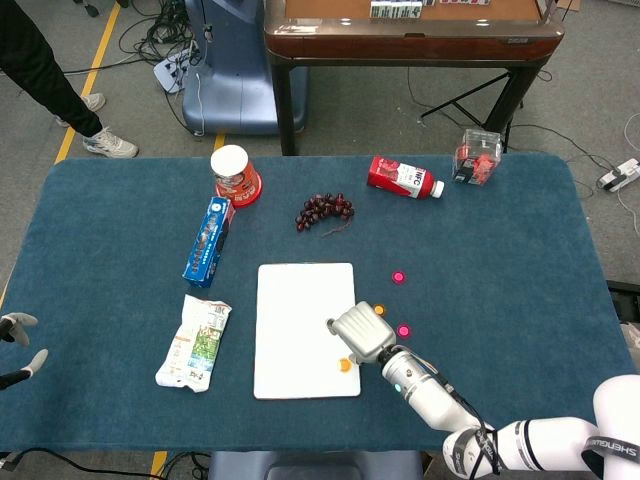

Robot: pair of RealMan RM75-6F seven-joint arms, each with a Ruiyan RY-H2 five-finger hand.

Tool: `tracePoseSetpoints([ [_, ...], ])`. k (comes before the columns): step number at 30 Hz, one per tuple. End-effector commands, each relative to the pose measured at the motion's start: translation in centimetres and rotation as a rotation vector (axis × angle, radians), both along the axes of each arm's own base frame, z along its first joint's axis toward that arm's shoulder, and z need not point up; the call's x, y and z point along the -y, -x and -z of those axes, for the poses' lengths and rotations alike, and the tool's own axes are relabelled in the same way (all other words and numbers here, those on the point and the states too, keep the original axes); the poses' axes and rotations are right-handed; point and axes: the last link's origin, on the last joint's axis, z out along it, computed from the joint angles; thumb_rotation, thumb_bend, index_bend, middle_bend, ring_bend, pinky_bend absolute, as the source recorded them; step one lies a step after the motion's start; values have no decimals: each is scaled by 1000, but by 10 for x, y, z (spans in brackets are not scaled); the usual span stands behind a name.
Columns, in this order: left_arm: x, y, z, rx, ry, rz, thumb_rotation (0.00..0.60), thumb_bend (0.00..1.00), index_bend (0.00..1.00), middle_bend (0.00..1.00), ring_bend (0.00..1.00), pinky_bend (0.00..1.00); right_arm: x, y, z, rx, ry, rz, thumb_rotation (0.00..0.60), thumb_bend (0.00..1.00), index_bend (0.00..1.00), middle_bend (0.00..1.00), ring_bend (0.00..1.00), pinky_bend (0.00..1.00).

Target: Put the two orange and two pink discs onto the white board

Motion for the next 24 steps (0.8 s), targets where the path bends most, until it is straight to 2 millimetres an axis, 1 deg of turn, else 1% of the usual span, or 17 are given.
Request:
tracePoseSetpoints([
  [1, 0, 0, 0, -1, 2, 1, 600, 245, 496, 583, 491, 784, 11, 3, -5, -15, 33, 21, 600, 107, 409, 1000, 1000, 1000],
  [13, 0, -1, 1, -1, 5, 2, 600, 245, 496, 583, 491, 784, 48, 20, -5, -69, 126, 116, 600, 121, 409, 1000, 1000, 1000],
  [19, 1, -1, 1, 2, 5, 4, 600, 245, 495, 584, 491, 784, 59, 31, -1, -108, 158, 159, 600, 123, 409, 1000, 1000, 1000],
  [24, 1, -1, -1, 8, 2, 3, 600, 245, 495, 583, 490, 784, 62, 37, 3, -115, 163, 187, 600, 127, 409, 1000, 1000, 1000],
])
